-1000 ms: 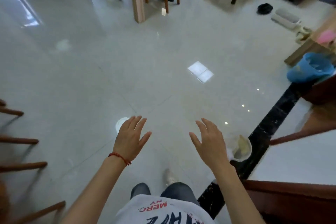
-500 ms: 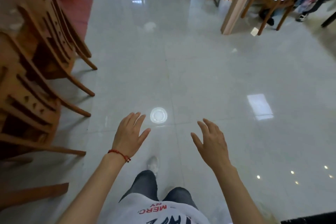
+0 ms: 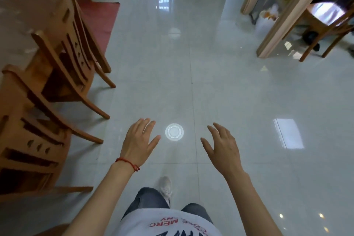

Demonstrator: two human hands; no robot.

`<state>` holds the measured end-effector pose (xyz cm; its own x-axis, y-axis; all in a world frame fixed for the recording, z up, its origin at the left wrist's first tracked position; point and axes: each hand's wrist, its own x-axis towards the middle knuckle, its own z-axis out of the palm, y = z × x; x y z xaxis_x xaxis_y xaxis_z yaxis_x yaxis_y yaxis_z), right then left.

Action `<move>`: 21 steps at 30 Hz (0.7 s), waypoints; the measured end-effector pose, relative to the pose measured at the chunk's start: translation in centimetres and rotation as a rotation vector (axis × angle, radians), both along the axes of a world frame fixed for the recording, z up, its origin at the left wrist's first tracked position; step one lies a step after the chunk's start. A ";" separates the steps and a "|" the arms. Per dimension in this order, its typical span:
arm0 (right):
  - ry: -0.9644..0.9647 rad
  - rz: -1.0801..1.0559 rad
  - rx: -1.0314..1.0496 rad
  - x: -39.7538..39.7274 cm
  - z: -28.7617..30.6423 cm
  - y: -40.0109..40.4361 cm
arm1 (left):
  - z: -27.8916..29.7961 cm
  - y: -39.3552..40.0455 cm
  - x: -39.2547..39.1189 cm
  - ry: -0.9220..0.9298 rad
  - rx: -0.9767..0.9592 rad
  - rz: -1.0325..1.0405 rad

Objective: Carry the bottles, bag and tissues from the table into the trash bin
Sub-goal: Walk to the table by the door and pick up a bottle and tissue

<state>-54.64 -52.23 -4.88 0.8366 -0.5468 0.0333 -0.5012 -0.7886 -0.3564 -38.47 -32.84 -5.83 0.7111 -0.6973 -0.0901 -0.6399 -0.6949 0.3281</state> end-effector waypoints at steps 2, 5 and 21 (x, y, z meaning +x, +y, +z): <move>-0.004 -0.004 0.005 3.0 0.4 -1.1 | 0.2 -1.4 3.0 0.003 0.004 -0.012; 0.014 -0.016 0.029 6.5 0.4 -2.8 | 0.3 -3.2 6.7 0.007 0.001 -0.012; 0.063 0.086 0.027 28.9 0.1 -20.9 | -0.4 -19.8 26.9 0.036 0.009 0.076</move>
<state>-25.75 -73.09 -4.74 0.8802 -0.4733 -0.0348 -0.4547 -0.8200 -0.3477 -11.62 -52.65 -6.24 0.7578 -0.6408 -0.1228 -0.5732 -0.7437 0.3440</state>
